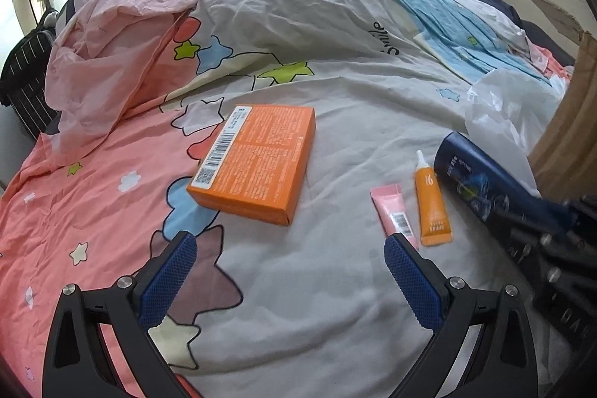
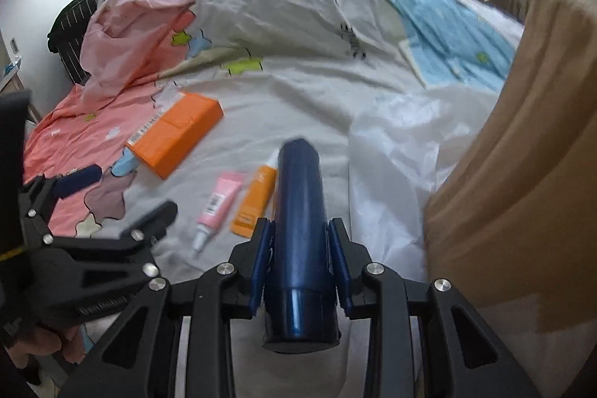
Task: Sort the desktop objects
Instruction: 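Grasp the pink tube with the left tool while the right tool holds the navy bottle, then carry the pink tube with the left tool while the right tool carries the navy bottle to the box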
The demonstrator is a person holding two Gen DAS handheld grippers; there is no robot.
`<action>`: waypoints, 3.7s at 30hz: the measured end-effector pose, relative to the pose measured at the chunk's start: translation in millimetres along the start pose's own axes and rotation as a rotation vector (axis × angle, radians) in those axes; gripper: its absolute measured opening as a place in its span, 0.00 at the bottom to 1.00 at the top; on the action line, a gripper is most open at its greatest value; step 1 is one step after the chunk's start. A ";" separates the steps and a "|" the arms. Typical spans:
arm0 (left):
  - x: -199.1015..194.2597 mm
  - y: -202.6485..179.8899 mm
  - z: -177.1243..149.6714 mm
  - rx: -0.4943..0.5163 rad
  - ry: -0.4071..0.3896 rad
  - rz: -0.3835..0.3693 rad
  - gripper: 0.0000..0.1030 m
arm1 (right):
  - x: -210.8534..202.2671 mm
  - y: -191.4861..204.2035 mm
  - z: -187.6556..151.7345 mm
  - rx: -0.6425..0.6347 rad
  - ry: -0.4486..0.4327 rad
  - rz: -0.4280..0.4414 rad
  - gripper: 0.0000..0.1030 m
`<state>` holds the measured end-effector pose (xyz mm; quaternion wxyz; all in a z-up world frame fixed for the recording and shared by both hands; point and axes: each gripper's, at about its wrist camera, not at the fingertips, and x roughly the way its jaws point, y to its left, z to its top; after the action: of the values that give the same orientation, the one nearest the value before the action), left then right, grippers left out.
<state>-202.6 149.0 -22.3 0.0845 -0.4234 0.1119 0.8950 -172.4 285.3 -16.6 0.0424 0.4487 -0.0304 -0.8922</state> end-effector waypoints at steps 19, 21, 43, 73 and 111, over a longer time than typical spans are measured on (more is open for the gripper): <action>25.5 -8.6 -3.7 0.000 0.011 0.051 1.00 | 20.1 4.3 -6.6 -0.028 0.071 0.012 0.29; 27.2 -6.5 -2.9 -0.015 0.013 0.034 0.96 | 20.4 4.0 -6.6 -0.026 0.071 0.014 0.29; 24.2 1.5 7.4 -0.142 0.122 -0.147 0.80 | 21.2 -5.1 -6.6 -0.021 0.060 0.036 0.29; 16.8 -26.3 11.0 -0.004 0.150 -0.260 0.17 | 19.8 -7.8 -9.6 -0.025 0.055 0.058 0.29; -117.5 39.6 -13.4 -0.006 -0.013 -0.242 0.17 | -85.5 47.8 -12.7 -0.076 -0.072 0.111 0.28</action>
<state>-128.8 100.7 65.8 0.1914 -0.4284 0.0566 0.8813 -109.1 246.4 48.5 0.1077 0.4118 -0.0230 -0.9046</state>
